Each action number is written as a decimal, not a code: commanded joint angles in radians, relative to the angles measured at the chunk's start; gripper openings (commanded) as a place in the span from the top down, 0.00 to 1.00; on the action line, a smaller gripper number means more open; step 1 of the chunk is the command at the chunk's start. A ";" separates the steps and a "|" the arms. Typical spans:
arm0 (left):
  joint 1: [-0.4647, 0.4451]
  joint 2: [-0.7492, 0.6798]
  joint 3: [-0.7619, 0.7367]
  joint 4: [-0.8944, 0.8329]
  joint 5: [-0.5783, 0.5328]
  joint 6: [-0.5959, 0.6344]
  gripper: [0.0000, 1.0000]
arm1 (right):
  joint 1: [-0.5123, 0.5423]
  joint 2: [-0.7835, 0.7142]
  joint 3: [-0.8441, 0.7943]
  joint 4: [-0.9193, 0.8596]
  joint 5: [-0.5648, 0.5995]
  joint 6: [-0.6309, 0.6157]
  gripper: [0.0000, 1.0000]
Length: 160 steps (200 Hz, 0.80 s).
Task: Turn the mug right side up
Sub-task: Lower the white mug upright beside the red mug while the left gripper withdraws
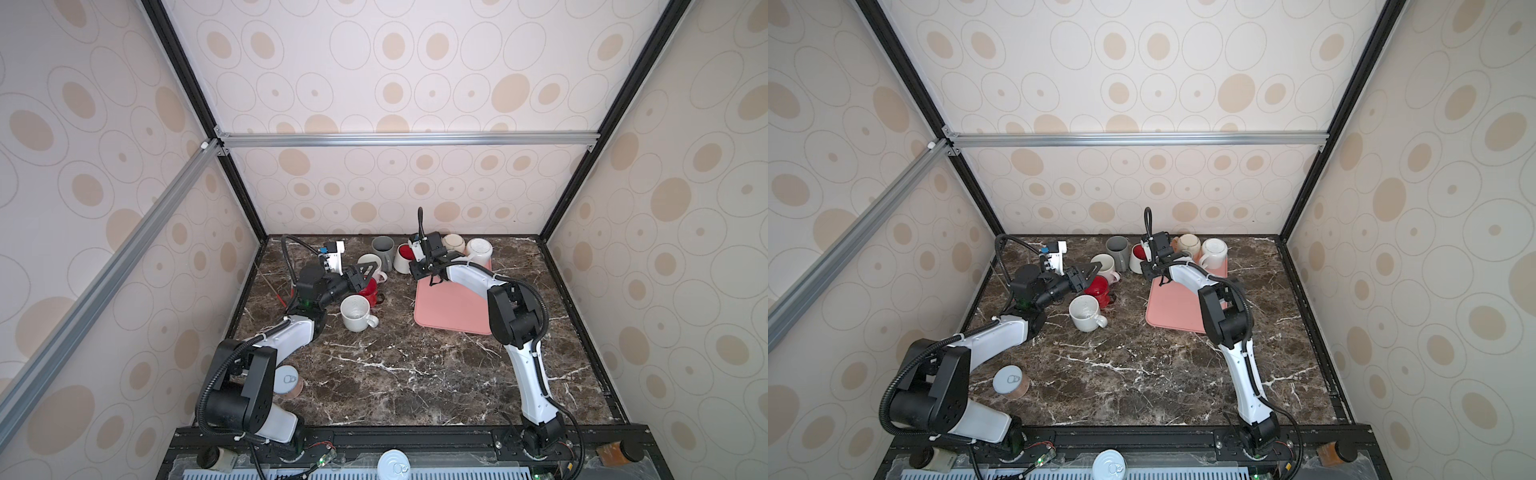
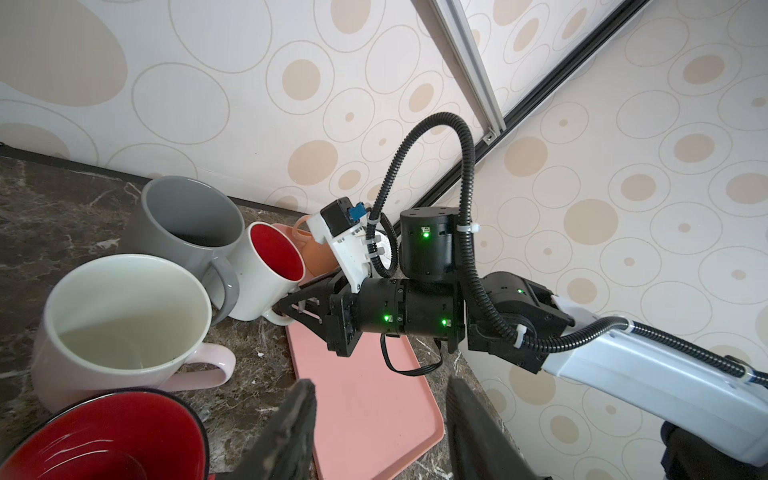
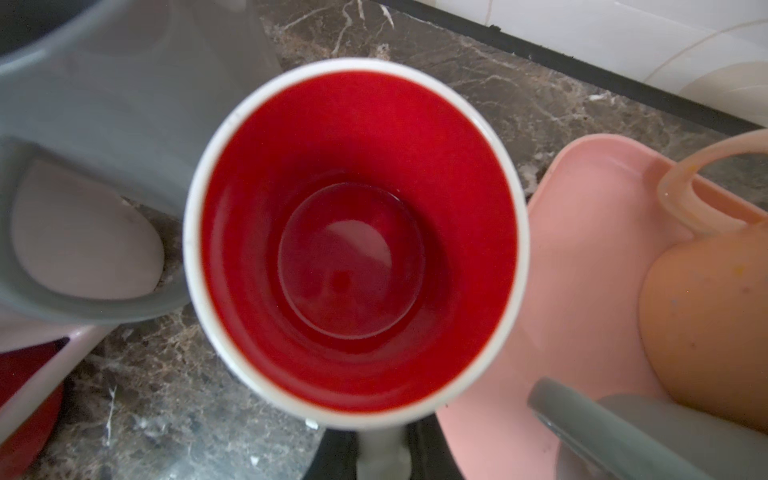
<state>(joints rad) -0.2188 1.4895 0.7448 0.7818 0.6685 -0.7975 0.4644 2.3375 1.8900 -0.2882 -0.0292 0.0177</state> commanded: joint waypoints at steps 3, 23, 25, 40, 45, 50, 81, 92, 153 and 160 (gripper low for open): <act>0.009 0.005 0.039 0.037 0.008 -0.021 0.49 | 0.018 0.009 0.049 -0.018 0.013 -0.023 0.70; 0.009 0.002 0.040 0.030 0.003 -0.019 0.49 | 0.019 -0.012 0.042 -0.031 0.039 -0.021 0.61; 0.009 0.002 0.040 0.030 0.003 -0.020 0.49 | 0.018 -0.016 0.042 -0.032 0.041 -0.021 0.60; 0.009 0.003 0.043 0.027 0.002 -0.019 0.50 | 0.018 -0.043 0.031 -0.041 0.060 -0.019 0.56; 0.009 0.003 0.043 0.026 0.000 -0.020 0.50 | 0.018 -0.054 0.028 -0.046 0.062 -0.018 0.55; 0.008 0.003 0.042 0.026 0.001 -0.022 0.50 | 0.019 -0.068 0.025 -0.052 0.064 -0.018 0.54; -0.008 0.006 0.061 -0.016 -0.011 0.009 0.50 | 0.018 -0.167 -0.018 -0.058 0.074 -0.011 0.52; -0.024 0.013 0.084 -0.067 -0.024 0.043 0.50 | 0.015 -0.201 -0.030 -0.065 0.089 -0.007 0.52; -0.132 0.068 0.214 -0.252 -0.076 0.187 0.50 | -0.086 -0.234 0.055 -0.239 0.140 0.102 0.43; -0.139 0.073 0.219 -0.255 -0.077 0.190 0.50 | -0.103 -0.213 0.086 -0.273 0.133 0.119 0.41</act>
<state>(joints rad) -0.3283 1.5471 0.9066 0.5930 0.6132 -0.6872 0.4198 2.0815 1.9175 -0.4191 0.0738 0.0715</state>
